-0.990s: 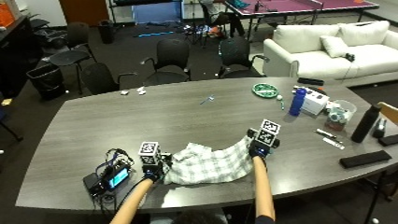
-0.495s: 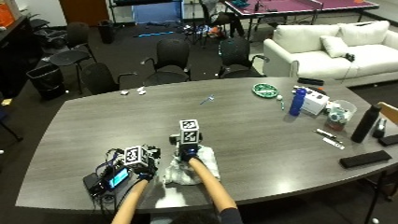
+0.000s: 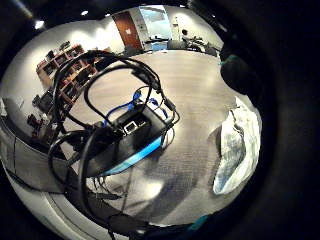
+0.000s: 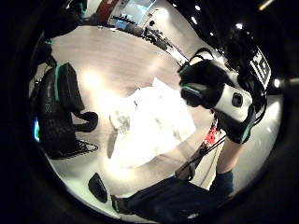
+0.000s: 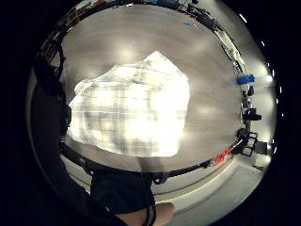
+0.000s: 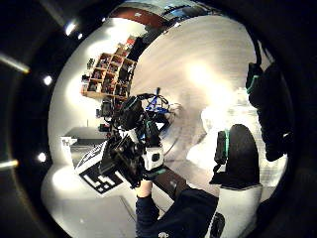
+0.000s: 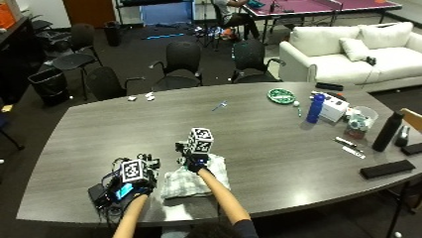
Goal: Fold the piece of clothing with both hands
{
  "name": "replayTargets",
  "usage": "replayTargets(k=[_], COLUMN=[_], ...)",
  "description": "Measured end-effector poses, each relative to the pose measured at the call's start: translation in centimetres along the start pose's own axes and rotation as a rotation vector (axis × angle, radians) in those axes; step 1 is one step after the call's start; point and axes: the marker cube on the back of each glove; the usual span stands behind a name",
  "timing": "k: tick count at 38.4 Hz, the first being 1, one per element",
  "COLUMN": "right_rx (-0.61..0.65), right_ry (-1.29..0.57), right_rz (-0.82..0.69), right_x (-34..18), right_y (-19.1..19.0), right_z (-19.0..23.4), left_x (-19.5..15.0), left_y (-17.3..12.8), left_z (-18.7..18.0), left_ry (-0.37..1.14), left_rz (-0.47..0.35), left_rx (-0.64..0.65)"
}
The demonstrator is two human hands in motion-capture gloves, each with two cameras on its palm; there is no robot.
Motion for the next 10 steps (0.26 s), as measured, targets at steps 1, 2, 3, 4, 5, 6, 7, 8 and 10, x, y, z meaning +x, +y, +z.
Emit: replayTargets(k=[1,2,3,4,5,6,7,8,10], right_rx=[0.007,0.014,0.023,0.033,0.048,0.068,0.088,0.104,0.114], right_ry=[0.001,0.004,0.006,0.011,0.018,0.027,0.037,0.044,0.05], right_rz=[0.008,0.014,0.019,0.025,0.032,0.039,0.045,0.049,0.05], right_x=[0.6,1.2,1.7,2.1,2.3,2.5,2.6,2.7,2.9], right_y=[0.1,0.2,0.4,0.6,1.0,1.5,2.0,2.5,3.2], right_z=[-0.6,-1.1,-1.6,-2.0,-2.5,-3.1,-3.7,-4.3,-4.7], left_x=[-0.4,-0.6,-0.3,0.3,0.8,1.3,1.5,1.7,1.7], left_y=[-0.5,-0.7,-0.7,-0.4,-0.2,-0.1,0.0,0.0,0.1], left_z=[-0.3,-0.4,-0.4,-0.1,0.2,0.4,0.5,0.4,0.4], left_ry=[-0.043,-0.061,-0.045,-0.006,0.037,0.068,0.087,0.097,0.104], left_rz=[0.001,0.002,0.004,0.004,0.003,0.001,-0.002,-0.006,-0.014], left_rx=[0.012,0.009,-0.015,-0.052,-0.089,-0.116,-0.137,-0.155,-0.185])
